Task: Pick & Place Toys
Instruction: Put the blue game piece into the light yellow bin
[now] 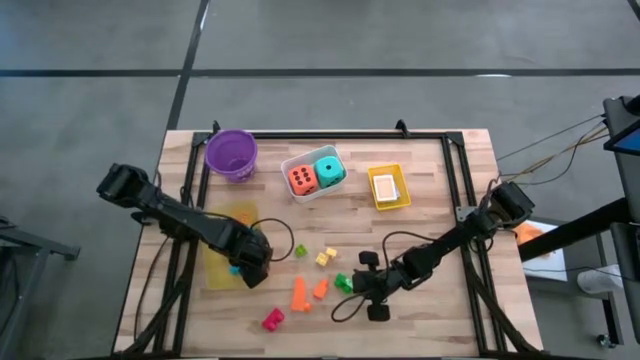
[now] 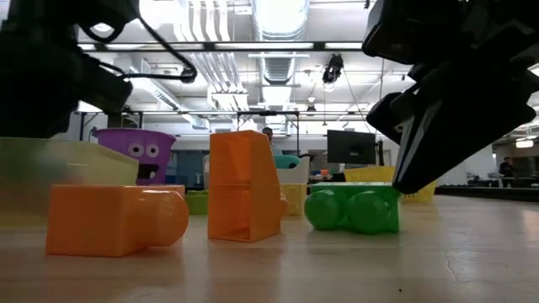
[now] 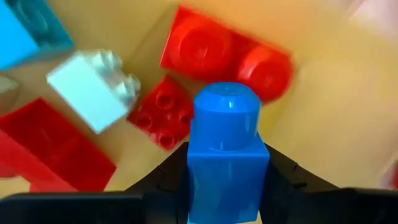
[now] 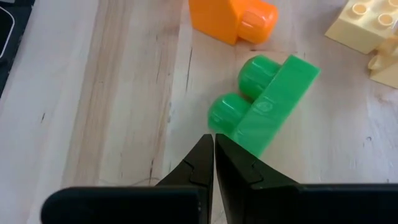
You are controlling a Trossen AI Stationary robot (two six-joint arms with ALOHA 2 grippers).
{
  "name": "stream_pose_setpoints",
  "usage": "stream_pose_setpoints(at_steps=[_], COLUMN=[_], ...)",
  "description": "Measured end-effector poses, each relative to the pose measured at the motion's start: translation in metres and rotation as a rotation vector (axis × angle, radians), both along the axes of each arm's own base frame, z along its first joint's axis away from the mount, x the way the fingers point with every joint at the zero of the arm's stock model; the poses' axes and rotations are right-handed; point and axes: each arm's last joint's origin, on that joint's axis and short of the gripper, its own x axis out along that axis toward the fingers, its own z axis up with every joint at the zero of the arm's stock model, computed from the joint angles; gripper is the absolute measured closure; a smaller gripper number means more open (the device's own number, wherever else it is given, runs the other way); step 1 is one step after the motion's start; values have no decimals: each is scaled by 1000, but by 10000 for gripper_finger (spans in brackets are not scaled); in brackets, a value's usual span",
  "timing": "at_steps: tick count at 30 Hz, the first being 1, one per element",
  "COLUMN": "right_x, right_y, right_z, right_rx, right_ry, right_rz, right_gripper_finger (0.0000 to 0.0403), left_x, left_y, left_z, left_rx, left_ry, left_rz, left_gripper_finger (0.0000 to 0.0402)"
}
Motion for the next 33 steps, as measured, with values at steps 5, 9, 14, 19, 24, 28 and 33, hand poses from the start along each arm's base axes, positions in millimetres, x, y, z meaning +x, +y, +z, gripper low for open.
stream_pose_setpoints(at_steps=[5, 9, 14, 19, 24, 28, 33], right_x=[0, 2, 8, 12, 13, 13, 13], right_y=[0, 0, 1, 3, 4, 4, 4], right_z=[0, 2, 9, 16, 17, 17, 17], right_rx=[4, 8, 17, 30, 33, 32, 31], right_ry=[1, -6, -27, -50, -54, -54, -54], right_rz=[-5, -7, -12, -11, -11, -11, -9], right_gripper_finger=[387, 387, 387, 387, 387, 387, 387], left_x=[-1, -1, -1, -7, -14, -12, -9], left_y=[-2, -3, -2, 0, 2, 1, 0], left_z=[0, 0, 0, -9, -19, -21, -21], left_rx=[-7, -25, -24, -22, -39, -49, -61], left_ry=[7, 14, 14, 40, 73, 33, -1], left_rz=[-11, -16, -16, -16, -17, 18, 24], left_gripper_finger=[281, 281, 281, 281, 281, 245, 164])
